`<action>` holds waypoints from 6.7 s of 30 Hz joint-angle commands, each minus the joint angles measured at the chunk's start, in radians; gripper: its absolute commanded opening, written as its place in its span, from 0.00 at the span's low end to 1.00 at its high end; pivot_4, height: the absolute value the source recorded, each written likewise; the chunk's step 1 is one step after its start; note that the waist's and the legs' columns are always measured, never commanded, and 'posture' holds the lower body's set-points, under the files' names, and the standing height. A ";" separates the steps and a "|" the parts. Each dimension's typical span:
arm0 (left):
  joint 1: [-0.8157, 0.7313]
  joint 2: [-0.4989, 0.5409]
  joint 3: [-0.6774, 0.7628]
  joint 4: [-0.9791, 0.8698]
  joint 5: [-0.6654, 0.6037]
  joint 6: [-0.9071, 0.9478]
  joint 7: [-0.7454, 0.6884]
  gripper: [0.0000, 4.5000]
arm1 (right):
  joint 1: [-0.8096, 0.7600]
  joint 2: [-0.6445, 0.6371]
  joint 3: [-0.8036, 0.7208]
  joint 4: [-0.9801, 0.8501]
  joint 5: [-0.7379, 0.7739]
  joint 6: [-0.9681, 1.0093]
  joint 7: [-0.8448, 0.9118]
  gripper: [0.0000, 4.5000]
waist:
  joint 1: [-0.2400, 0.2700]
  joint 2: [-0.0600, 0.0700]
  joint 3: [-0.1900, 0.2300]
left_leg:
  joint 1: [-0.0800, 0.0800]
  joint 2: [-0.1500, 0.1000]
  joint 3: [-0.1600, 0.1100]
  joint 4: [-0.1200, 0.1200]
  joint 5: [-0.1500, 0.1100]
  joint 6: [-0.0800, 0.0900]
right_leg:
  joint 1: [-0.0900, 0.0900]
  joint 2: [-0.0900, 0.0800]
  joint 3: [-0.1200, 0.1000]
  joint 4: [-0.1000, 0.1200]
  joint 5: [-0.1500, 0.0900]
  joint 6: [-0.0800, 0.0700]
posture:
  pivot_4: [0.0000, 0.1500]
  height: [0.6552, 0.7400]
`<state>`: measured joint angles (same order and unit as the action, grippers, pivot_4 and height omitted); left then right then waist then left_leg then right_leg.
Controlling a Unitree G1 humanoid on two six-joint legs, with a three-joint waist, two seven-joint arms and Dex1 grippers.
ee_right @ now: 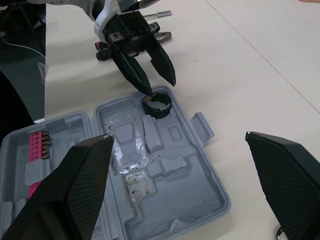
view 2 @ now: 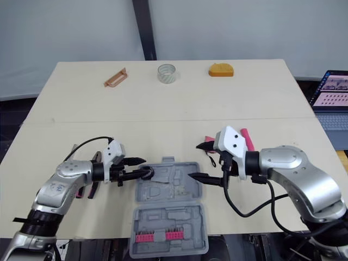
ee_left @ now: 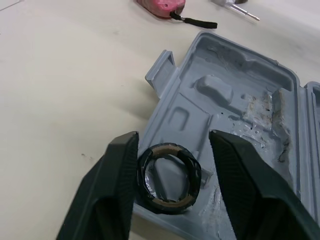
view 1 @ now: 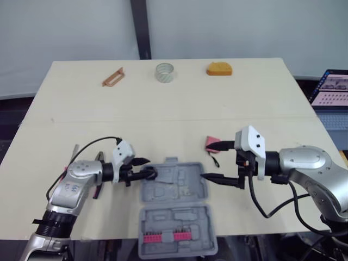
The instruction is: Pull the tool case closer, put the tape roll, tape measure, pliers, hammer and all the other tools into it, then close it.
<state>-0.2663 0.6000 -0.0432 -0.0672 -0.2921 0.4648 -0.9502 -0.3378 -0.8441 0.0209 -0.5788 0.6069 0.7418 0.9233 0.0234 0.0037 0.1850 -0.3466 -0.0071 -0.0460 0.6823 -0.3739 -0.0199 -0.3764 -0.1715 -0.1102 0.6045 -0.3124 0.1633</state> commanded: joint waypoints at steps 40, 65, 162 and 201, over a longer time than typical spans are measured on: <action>0.057 -0.019 -0.075 0.086 0.103 -0.204 0.044 0.38 | -0.009 -0.002 -0.008 -0.004 0.013 -0.022 0.018 1.00 | 0.000 0.000 0.000 | 0.000 0.000 0.000 0.000 0.000 0.000 | 0.000 0.000 0.000 0.000 0.000 0.000 | 1.00 1.00; 0.030 -0.010 -0.013 0.048 0.024 -0.150 0.032 0.38 | -0.006 -0.001 -0.010 -0.001 0.015 -0.025 0.023 1.00 | 0.000 0.000 0.000 | 0.000 0.000 0.000 0.000 0.000 0.000 | 0.000 0.000 0.000 0.000 0.000 0.000 | 1.00 1.00; 0.528 0.202 0.699 -0.030 -0.173 -0.022 0.160 0.99 | 0.339 0.024 -0.398 0.489 -0.028 -0.236 -0.003 1.00 | -0.002 0.000 0.000 | 0.004 0.003 0.004 -0.003 -0.003 -0.002 | 0.001 0.001 0.002 -0.002 0.000 0.000 | 1.00 1.00; 0.037 0.044 -0.059 -0.286 -0.075 -0.073 0.060 1.00 | 0.038 0.403 0.085 0.524 -0.363 -0.154 -0.383 0.61 | -0.014 0.001 0.000 | 0.003 0.003 0.003 -0.001 -0.004 -0.003 | 0.000 0.003 0.003 0.000 0.000 -0.001 | 1.00 1.00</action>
<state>-0.2244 0.6470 -0.1008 -0.3392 -0.3733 0.4044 -0.8895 -0.2956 -0.4479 0.1063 -0.0422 0.2439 0.6082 0.5201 0.0097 0.0043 0.1849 -0.3434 -0.0043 -0.0427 0.6816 -0.3776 -0.0230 -0.3763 -0.1683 -0.1074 0.6045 -0.3122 0.1628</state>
